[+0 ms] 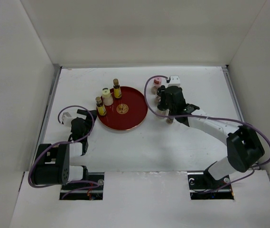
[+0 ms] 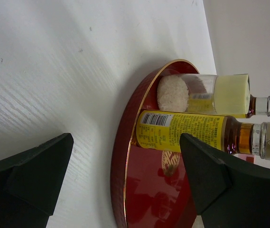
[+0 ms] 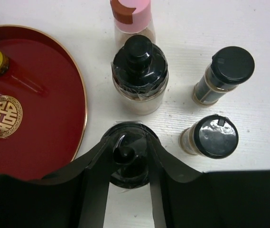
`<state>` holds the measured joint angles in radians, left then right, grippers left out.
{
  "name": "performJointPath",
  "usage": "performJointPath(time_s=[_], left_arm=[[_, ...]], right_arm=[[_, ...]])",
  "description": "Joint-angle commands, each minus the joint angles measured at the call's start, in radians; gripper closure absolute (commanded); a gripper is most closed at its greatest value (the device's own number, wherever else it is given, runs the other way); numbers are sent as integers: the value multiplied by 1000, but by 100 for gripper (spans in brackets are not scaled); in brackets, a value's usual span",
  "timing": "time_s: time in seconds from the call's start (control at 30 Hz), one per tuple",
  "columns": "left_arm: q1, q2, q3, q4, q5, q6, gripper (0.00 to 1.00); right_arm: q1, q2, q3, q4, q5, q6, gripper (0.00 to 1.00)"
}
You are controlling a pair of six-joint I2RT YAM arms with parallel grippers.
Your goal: Organize the condiment bottles
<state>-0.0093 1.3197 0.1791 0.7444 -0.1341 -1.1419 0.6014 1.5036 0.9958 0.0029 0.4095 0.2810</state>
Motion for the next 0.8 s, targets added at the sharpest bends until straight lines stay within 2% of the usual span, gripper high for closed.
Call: performJointPath(time_s=[0.0,0.33,0.57,0.77], left_arm=[[-5,9,26,41,10,-9,0],[-5,7,26,42,10,-9,0],[-8,12,28,42,10,-9,0],[-10,15,30,42,10,-9,0]], right_arm=[[-15,20,47,52,0,4,61],[-13,26,60,55,51,9,80],[24,-86,101,103,109,-39,82],[90,-51,204,91,95,-54,82]])
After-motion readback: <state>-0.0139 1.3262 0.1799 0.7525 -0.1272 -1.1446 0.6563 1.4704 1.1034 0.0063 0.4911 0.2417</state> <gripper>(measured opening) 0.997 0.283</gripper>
